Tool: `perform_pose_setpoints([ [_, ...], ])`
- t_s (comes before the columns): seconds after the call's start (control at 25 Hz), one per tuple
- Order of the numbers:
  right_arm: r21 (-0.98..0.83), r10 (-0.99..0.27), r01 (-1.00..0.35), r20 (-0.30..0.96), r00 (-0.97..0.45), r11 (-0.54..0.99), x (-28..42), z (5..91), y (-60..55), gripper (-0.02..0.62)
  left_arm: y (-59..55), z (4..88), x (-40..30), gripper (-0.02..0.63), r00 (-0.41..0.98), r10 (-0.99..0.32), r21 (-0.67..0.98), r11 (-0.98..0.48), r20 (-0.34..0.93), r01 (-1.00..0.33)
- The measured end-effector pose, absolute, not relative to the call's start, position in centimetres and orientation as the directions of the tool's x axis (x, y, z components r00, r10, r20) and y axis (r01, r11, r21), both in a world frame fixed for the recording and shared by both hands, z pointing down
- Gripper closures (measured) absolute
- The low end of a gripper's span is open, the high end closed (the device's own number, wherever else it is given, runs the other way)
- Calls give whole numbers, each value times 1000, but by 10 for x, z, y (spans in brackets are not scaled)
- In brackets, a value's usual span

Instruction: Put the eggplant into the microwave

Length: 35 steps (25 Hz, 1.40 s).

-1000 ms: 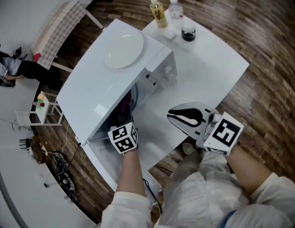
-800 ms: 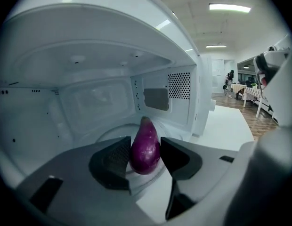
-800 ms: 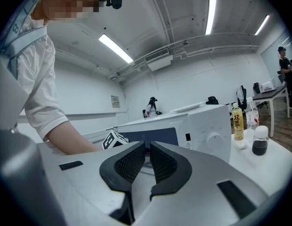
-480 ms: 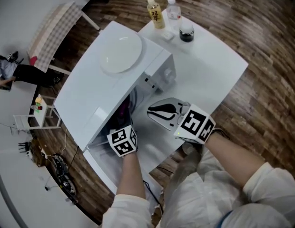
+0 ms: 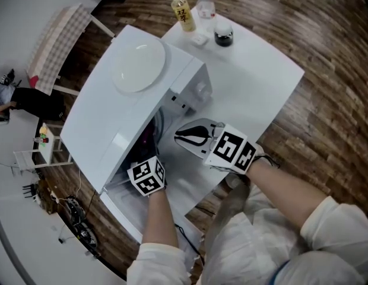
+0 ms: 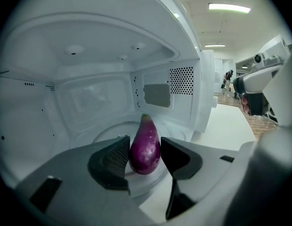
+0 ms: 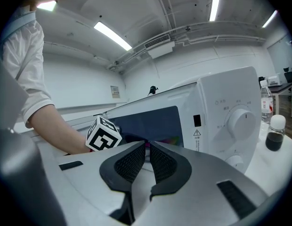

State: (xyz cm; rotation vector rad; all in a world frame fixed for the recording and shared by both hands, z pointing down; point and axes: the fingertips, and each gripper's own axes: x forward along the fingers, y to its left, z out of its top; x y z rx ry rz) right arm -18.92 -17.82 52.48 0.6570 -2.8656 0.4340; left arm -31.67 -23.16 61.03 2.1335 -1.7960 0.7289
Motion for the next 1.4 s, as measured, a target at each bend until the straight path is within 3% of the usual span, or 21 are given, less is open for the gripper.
perform_pose_setpoints([
  [0.24, -242, -395, -449, 240, -887, 860, -190, 529, -182, 560, -231, 612, -314, 404, 134, -840, -87, -210, 526, -974],
  [0.68, -252, -383, -440, 245, -891, 862, -192, 530, -180, 560, -229, 606, -310, 345, 146, -840, -93, -227, 522, -969],
  [1.4, -238, -358, -412, 242, -902, 879, -188, 526, -172, 560, -210, 576, -305, 345, 126, -884, -77, -179, 451, -981],
])
